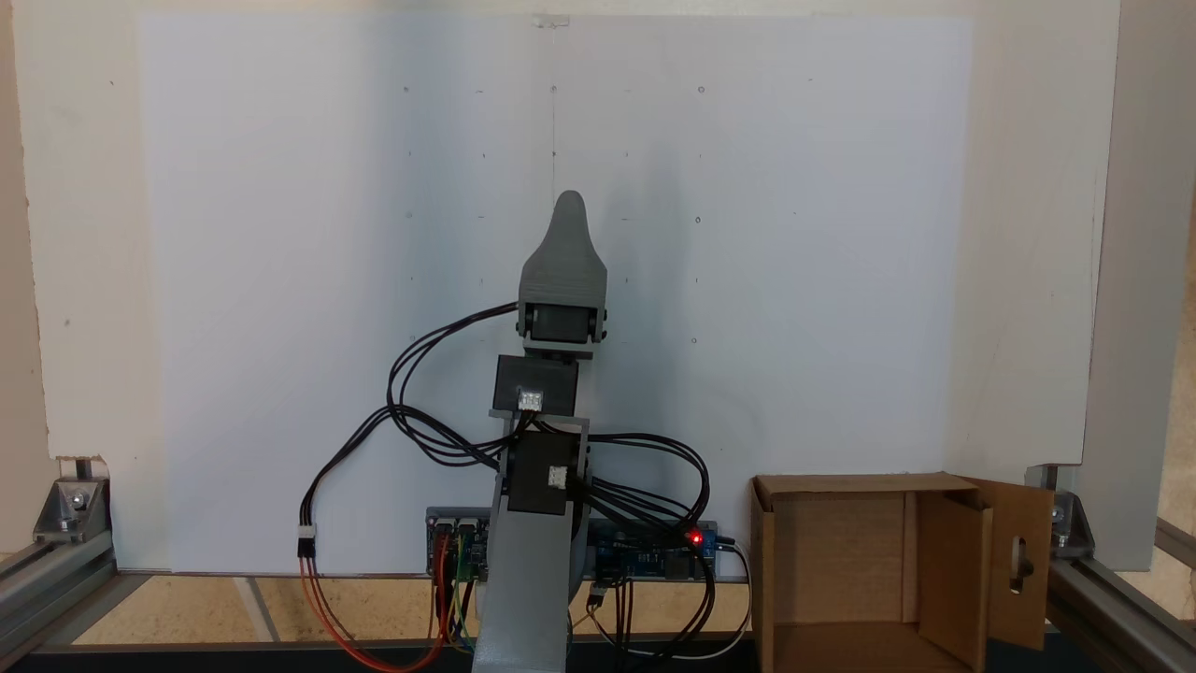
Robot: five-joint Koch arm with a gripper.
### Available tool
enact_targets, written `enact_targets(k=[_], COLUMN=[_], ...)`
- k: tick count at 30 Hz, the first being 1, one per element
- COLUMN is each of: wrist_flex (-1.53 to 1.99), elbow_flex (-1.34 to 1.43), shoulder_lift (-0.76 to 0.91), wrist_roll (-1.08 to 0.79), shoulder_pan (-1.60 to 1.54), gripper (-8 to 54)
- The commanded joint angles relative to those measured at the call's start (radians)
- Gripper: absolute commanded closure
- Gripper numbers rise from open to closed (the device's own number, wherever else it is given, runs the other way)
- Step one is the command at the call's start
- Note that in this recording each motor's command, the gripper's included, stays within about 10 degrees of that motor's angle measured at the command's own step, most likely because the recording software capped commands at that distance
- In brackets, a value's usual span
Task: Grasp a green dice and put it in the bin.
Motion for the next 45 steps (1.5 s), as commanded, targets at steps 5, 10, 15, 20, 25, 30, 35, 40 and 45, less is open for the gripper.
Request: enact_targets(k=[5,10,15,20,25,30,35,40,45], wrist_flex=[0.423,0.764,1.083,1.402,1.705,1.986,2.043,1.97,1.816], elbow_flex=[-0.224,-0.402,-0.591,-0.718,-0.785,-0.801,-0.781,-0.704,-0.598], shoulder_lift=[0.11,0.109,0.109,0.107,0.107,0.106,0.106,0.104,0.1], wrist_roll=[-0.028,-0.017,0.008,0.009,0.009,0.009,0.018,0.021,0.021], shoulder_pan=[-0.002,-0.037,-0.058,-0.063,-0.083,-0.106,-0.094,-0.092,-0.092], gripper=[2.5,2.1,2.1,2.2,1.8,1.8,1.9,1.8,1.8])
